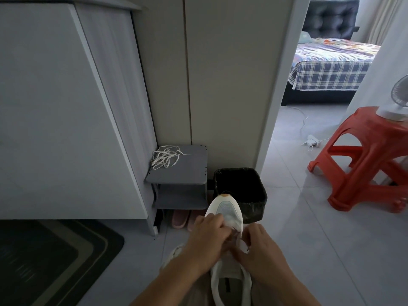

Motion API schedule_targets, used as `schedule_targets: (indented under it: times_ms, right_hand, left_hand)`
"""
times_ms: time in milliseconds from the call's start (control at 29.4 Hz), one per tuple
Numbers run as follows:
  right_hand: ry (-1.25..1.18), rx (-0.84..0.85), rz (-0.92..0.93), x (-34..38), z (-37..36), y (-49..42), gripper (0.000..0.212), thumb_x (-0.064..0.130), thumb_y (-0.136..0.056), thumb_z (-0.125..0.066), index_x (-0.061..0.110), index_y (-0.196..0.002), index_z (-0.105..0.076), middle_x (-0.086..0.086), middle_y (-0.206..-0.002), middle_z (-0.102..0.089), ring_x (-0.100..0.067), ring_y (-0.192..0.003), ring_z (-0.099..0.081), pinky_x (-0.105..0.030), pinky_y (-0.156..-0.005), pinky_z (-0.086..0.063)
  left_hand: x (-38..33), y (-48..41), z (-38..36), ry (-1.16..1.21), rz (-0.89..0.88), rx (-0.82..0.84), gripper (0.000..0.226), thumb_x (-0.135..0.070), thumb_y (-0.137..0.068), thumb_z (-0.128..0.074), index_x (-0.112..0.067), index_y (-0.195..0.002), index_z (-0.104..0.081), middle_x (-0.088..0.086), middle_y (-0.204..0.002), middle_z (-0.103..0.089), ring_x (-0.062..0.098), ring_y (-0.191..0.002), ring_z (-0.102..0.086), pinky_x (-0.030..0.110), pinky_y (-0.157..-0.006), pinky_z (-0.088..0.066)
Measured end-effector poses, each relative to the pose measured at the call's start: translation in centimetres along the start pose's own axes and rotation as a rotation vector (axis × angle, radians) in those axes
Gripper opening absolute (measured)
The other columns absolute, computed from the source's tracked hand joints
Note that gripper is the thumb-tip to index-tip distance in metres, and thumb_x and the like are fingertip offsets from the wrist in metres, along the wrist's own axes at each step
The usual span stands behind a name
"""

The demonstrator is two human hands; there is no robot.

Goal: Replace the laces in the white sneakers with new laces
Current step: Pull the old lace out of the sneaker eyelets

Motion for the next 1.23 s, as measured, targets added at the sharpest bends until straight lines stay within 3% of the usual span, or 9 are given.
schedule_targets:
  times_ms: [136,340,442,544,647,953,1055,1157,1225]
  right_hand:
    - [0.099,0.051,0.011,-0.2,-0.1,0.5,0.013,0.042,-0.089,-0.048,0.032,-0.092,-0.04,0.013,-0.092,-0.044,-0.007,-0.084,-0.043,-0.02,-0.08,-0.036]
    - [-0.011,-0.053,0.025,-1.8,0.4,1.0,0.013,0.027,-0.089,-0.051,0.033,-0.078,-0.048,0.016,-0.072,-0.046,-0.001,-0.066,-0.046,-0.011,-0.059,-0.035]
    - [-0.09,-0.082,0.074,-1.8,-0.6,1.4,0.009,0.028,-0.087,-0.055,0.036,-0.084,-0.053,0.019,-0.078,-0.05,-0.001,-0.07,-0.05,-0.011,-0.063,-0.04]
    - [-0.076,-0.147,0.086,-2.0,-1.0,1.9,0.016,0.049,-0.081,-0.046,0.04,-0.087,-0.057,0.02,-0.077,-0.054,-0.002,-0.069,-0.054,-0.018,-0.062,-0.047]
    - [-0.081,-0.185,0.115,-1.6,-1.1,2.3,0.017,0.048,-0.079,-0.047,0.039,-0.085,-0.06,0.022,-0.075,-0.054,-0.001,-0.067,-0.055,-0.019,-0.062,-0.048]
    - [-0.168,-0.14,0.056,-1.4,-0.2,2.9,0.005,0.032,-0.089,-0.055,0.034,-0.085,-0.057,0.015,-0.084,-0.06,-0.002,-0.076,-0.056,-0.011,-0.069,-0.043]
    - [-0.202,-0.161,0.039,-1.3,0.1,3.1,0.008,0.028,-0.09,-0.054,0.034,-0.084,-0.055,0.013,-0.084,-0.06,-0.002,-0.076,-0.055,-0.01,-0.067,-0.041]
    - [-0.172,-0.173,0.062,-1.1,0.4,3.2,0.01,0.027,-0.091,-0.054,0.036,-0.085,-0.053,0.015,-0.084,-0.059,-0.002,-0.074,-0.054,-0.011,-0.066,-0.041]
    - [-0.095,-0.174,0.117,-0.9,0.2,3.2,0.007,0.031,-0.089,-0.055,0.038,-0.09,-0.057,0.018,-0.085,-0.06,0.0,-0.073,-0.055,-0.01,-0.065,-0.042]
  left_hand:
    - [1.8,0.0,-0.4,0.39,0.138,0.062,0.008,-0.035,-0.086,-0.061,-0.03,-0.083,-0.066,-0.017,-0.093,-0.052,0.002,-0.098,-0.045,0.021,-0.091,-0.028]
    - [6.9,4.1,-0.8,0.875,0.569,-0.032,0.017,-0.018,-0.079,-0.07,-0.032,-0.072,-0.062,-0.003,-0.091,-0.054,0.006,-0.082,-0.055,0.026,-0.08,-0.048]
    - [6.3,4.9,-1.1,0.659,0.542,-0.016,0.013,-0.026,-0.082,-0.066,-0.034,-0.072,-0.061,-0.013,-0.095,-0.049,0.002,-0.091,-0.05,0.02,-0.08,-0.038]
    - [1.8,3.0,0.7,0.169,0.181,-0.158,0.012,-0.037,-0.078,-0.058,-0.032,-0.088,-0.061,-0.015,-0.09,-0.05,0.005,-0.089,-0.046,0.014,-0.078,-0.035]
    - [-2.0,1.3,-0.2,-0.152,-0.054,-0.062,0.026,-0.032,-0.059,-0.082,-0.028,-0.079,-0.067,-0.009,-0.079,-0.062,0.012,-0.079,-0.058,0.028,-0.073,-0.05]
    - [-1.5,0.7,-0.1,-0.175,-0.139,-0.115,0.01,-0.022,-0.07,-0.074,-0.025,-0.067,-0.065,-0.014,-0.066,-0.059,0.01,-0.069,-0.054,0.029,-0.083,-0.03]
    - [1.3,2.6,1.8,-0.125,-0.055,-0.119,0.015,-0.031,-0.078,-0.051,-0.029,-0.069,-0.062,-0.016,-0.069,-0.058,0.007,-0.074,-0.049,0.027,-0.081,-0.027]
    - [8.3,6.7,3.7,0.014,0.296,-0.183,0.018,-0.034,-0.082,-0.048,-0.03,-0.066,-0.056,-0.016,-0.066,-0.054,0.004,-0.068,-0.045,0.022,-0.082,-0.03]
    - [12.1,9.1,3.9,0.15,0.547,-0.159,0.02,-0.032,-0.083,-0.059,-0.036,-0.066,-0.05,-0.016,-0.069,-0.053,0.006,-0.067,-0.05,0.036,-0.077,-0.046]
Point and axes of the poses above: each hand's wrist, its own y-axis away from the middle knuckle, its own z-axis out of the back of the hand, x = y × z, the point moved 4 cm from there along -y, towards the middle knuckle
